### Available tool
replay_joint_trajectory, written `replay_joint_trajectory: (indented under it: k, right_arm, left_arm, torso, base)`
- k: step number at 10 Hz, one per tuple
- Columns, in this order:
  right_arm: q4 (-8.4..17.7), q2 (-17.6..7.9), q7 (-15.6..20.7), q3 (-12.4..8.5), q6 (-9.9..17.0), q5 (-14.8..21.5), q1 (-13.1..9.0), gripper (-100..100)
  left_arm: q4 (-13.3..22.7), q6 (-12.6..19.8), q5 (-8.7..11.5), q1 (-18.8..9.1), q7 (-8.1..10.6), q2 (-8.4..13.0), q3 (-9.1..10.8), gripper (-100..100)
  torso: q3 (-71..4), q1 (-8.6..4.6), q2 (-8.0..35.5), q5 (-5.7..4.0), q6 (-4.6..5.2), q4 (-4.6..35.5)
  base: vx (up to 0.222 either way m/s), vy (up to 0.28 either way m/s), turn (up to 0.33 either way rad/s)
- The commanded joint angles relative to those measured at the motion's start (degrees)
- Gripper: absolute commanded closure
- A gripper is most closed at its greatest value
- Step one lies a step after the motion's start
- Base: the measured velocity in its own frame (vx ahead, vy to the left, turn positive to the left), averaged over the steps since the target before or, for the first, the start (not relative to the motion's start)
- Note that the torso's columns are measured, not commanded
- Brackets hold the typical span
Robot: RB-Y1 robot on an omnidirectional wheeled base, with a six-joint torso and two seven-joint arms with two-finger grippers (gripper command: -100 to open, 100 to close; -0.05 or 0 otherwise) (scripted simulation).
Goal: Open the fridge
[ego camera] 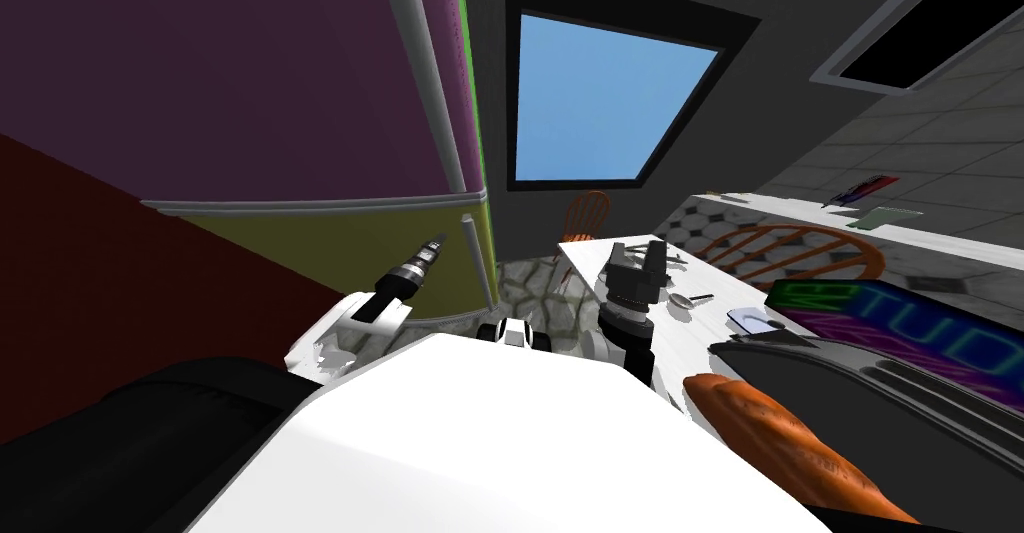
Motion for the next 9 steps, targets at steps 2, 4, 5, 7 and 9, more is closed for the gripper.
replay_joint_trajectory:
  k: [2, 4, 5, 7, 9]
  right_arm:
    - [0.0, 0.0, 0.0, 0.0, 0.0, 0.0, 0.0, 0]
    - [0.0, 0.0, 0.0, 0.0, 0.0, 0.0, 0.0, 0]
    - [0.0, 0.0, 0.0, -0.01, 0.0, 0.0, 0.0, 0]
    - [0.0, -0.01, 0.0, -0.01, 0.0, 0.0, 0.0, 0]
    - [0.0, -0.01, 0.0, -0.01, 0.0, 0.0, 0.0, 0]
  left_arm:
    - [-1.83, 5.89, 0.21, 0.6, 0.69, 4.11, 1.52, -100]
    - [-3.57, 8.36, 0.29, 0.75, 0.96, 5.87, 2.13, -100]
    - [-4.67, 9.35, 0.33, 0.81, 1.07, 6.58, 2.38, -100]
    - [-7.35, 10.86, 0.39, 0.87, 1.24, 7.65, 2.76, -100]
    - [-8.8, 11.36, 0.41, 0.89, 1.3, 8.01, 2.88, -100]
  torso:
    - [-0.07, -0.14, -0.09, -0.05, 0.0, -0.04]
    - [-0.05, 0.02, -0.06, 0.0, 0.0, -0.03]
    - [-0.05, 0.02, -0.06, -0.01, 0.1, -0.02]
    - [-0.16, -0.66, -0.18, -0.3, 0.44, 0.03]
    - [-0.24, -1.18, -0.2, -0.61, 0.62, 0.17]
  base:
    - [0.079, -0.118, -0.022]
    - [0.076, -0.084, -0.019]
    - [0.04, -0.071, 0.023]
    - [0.04, -0.048, 0.002]
    - [0.018, -0.02, -0.002]
